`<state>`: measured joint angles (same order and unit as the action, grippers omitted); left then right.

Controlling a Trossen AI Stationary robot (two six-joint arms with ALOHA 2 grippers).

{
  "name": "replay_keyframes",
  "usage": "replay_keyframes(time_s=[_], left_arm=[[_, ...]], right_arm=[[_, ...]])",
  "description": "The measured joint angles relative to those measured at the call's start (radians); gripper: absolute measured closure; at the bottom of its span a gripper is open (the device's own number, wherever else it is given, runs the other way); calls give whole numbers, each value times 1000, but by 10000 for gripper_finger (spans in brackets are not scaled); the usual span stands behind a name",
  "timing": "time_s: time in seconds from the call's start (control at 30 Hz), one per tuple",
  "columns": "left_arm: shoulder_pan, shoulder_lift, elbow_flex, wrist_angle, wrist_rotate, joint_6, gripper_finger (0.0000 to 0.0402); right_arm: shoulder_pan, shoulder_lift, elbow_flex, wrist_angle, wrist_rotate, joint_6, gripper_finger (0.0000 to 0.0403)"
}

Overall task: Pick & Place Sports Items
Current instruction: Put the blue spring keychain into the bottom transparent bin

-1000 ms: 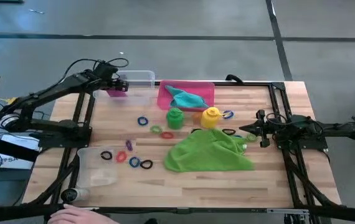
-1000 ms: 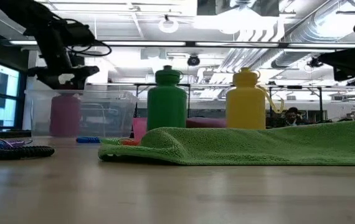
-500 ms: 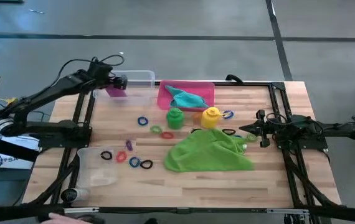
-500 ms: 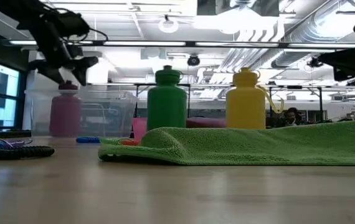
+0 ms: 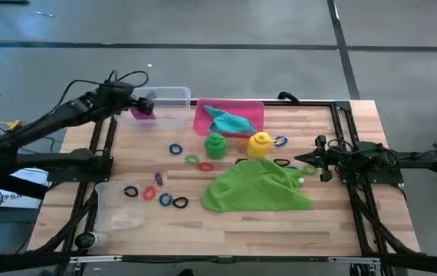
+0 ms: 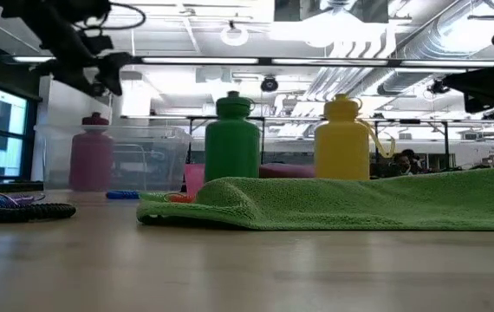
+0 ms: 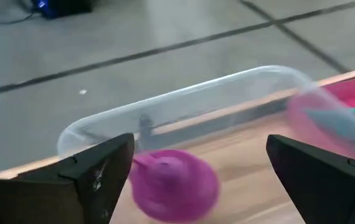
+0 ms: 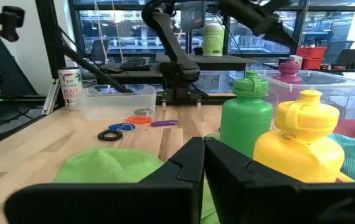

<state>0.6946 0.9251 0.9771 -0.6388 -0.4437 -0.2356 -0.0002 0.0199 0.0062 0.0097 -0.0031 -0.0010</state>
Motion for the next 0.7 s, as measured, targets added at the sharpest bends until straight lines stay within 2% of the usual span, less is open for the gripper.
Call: replay_keyframes(time_s=[0.4, 0.7], left_arm=[[-312, -43, 0, -5, 3, -16, 105], [-534, 36, 0, -4, 3, -181, 105]], right_arm=[[0, 0, 0, 0, 0, 0, 403], [0, 0, 0, 0, 0, 0, 403]])
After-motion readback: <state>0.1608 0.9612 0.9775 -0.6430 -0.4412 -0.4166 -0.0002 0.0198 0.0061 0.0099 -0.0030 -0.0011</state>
